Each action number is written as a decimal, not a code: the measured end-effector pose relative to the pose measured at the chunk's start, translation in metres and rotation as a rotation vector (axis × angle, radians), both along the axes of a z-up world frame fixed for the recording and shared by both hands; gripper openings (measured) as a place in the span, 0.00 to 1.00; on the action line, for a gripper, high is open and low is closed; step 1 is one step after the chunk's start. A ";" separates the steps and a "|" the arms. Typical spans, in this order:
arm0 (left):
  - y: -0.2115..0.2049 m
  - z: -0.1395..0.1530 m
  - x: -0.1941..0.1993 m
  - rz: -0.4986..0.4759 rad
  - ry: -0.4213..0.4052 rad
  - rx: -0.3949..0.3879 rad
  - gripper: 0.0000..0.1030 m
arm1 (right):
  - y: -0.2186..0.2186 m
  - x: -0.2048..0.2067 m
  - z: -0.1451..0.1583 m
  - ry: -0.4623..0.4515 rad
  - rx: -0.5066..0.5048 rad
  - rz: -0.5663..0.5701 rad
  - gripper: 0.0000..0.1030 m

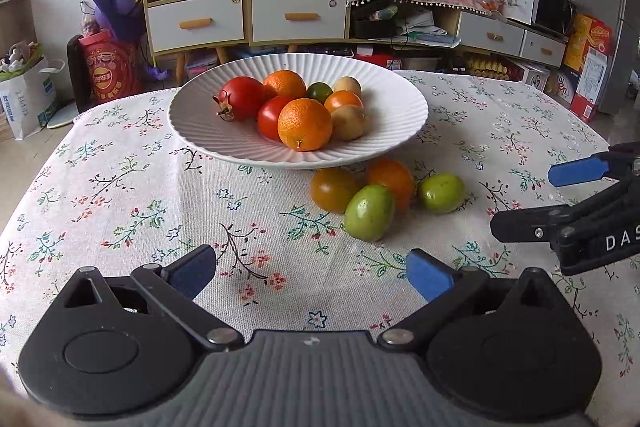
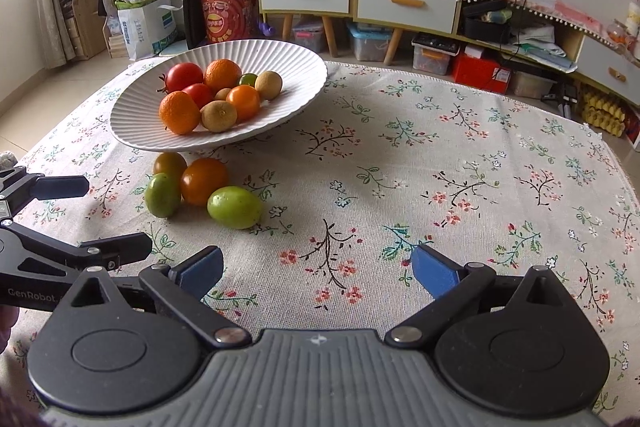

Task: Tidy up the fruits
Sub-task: 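Withdraw both tools from the bowl toward the remaining fruits, then grasp a green lime with the left tool while the right tool grasps a green tomato, then carry the lime and green tomato in both tools over the white bowl, then open both tools to release the lime and green tomato into the bowl, then withdraw both tools from the bowl toward the last two fruits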

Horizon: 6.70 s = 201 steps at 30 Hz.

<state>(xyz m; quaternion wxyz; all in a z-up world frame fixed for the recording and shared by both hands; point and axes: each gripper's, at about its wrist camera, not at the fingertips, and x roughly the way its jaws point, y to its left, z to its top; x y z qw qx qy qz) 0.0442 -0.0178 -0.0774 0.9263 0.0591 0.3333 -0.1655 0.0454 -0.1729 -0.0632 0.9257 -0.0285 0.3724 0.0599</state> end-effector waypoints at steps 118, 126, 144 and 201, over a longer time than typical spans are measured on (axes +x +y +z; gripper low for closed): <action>0.028 0.039 0.080 0.213 0.134 -0.279 0.31 | 0.032 0.061 0.028 -0.101 0.095 0.016 0.32; 0.027 0.040 0.080 0.201 0.124 -0.279 0.37 | 0.035 0.060 0.030 -0.106 0.092 0.031 0.36; 0.024 0.057 0.059 0.145 0.064 -0.150 0.86 | 0.028 0.043 0.047 -0.105 0.086 0.005 0.77; 0.036 0.000 0.000 0.048 0.073 0.086 1.00 | 0.053 0.021 -0.009 -0.029 -0.010 0.123 0.69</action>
